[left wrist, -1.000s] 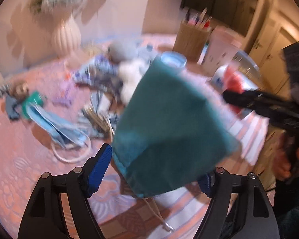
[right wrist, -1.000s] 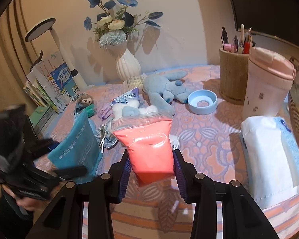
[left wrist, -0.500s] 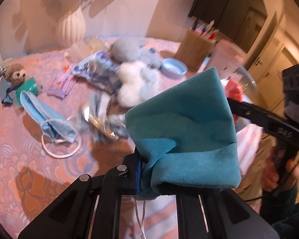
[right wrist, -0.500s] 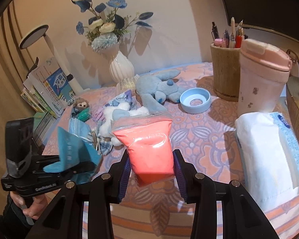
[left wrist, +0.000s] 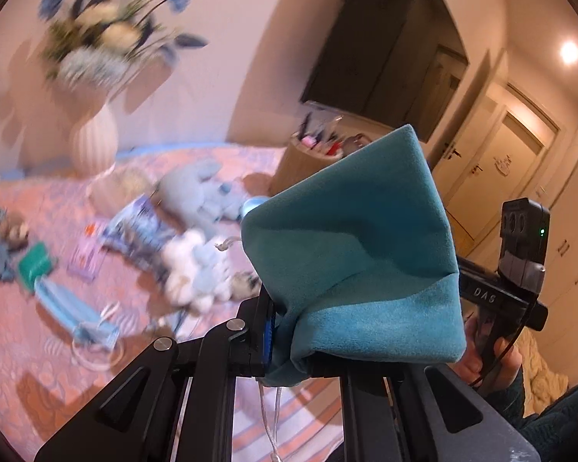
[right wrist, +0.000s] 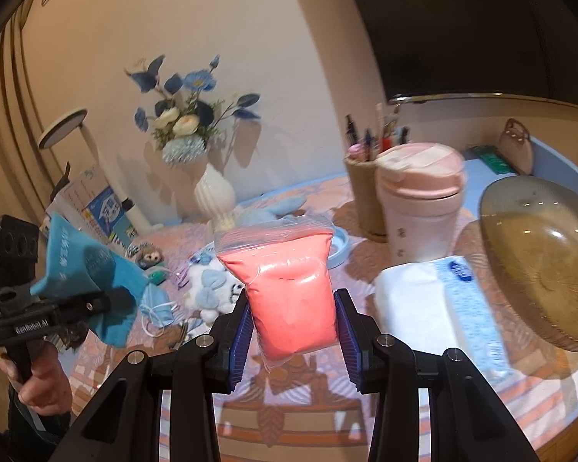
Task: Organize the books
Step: 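Carry the teal pouch and orange bag with both tools to the amber glass plate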
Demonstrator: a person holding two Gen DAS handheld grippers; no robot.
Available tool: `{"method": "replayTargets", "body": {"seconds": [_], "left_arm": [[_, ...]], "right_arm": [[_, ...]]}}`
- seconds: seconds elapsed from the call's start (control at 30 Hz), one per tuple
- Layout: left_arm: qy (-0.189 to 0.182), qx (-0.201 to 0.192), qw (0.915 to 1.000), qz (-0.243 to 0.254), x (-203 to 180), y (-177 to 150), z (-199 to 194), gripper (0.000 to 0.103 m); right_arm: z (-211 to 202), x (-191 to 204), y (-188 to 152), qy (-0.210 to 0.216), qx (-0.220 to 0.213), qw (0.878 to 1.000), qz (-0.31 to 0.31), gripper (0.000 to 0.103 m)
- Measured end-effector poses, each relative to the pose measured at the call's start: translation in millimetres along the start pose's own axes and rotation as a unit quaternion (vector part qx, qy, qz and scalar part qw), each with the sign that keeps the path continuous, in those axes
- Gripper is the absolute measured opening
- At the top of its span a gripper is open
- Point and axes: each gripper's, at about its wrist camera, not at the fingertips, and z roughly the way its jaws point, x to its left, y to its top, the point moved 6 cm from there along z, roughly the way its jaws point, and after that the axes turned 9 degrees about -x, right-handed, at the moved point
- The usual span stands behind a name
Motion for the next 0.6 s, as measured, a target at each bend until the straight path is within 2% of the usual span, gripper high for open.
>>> {"method": "replayTargets", "body": {"seconds": [0.17, 0.33, 0.5, 0.6], "left_arm": [[-0.037, -0.004, 0.9983, 0.046, -56, 31, 28, 0.008], [-0.077, 0.004, 0.9941, 0.076, -116, 65, 81, 0.008], [-0.124, 0.027, 0.9872, 0.096, -180, 79, 141, 0.008], [-0.145, 0.036, 0.9840, 0.097, -208, 79, 174, 0.008]], "right_arm": [[-28, -26, 21, -0.044, -0.035, 0.998, 0.002, 0.040], [-58, -77, 50, -0.124, -0.065, 0.990, 0.014, 0.040], [-71, -155, 67, -0.187, -0.061, 0.977, 0.080, 0.040], [-73, -199, 62, -0.216, -0.050, 0.968, 0.116, 0.040]]}}
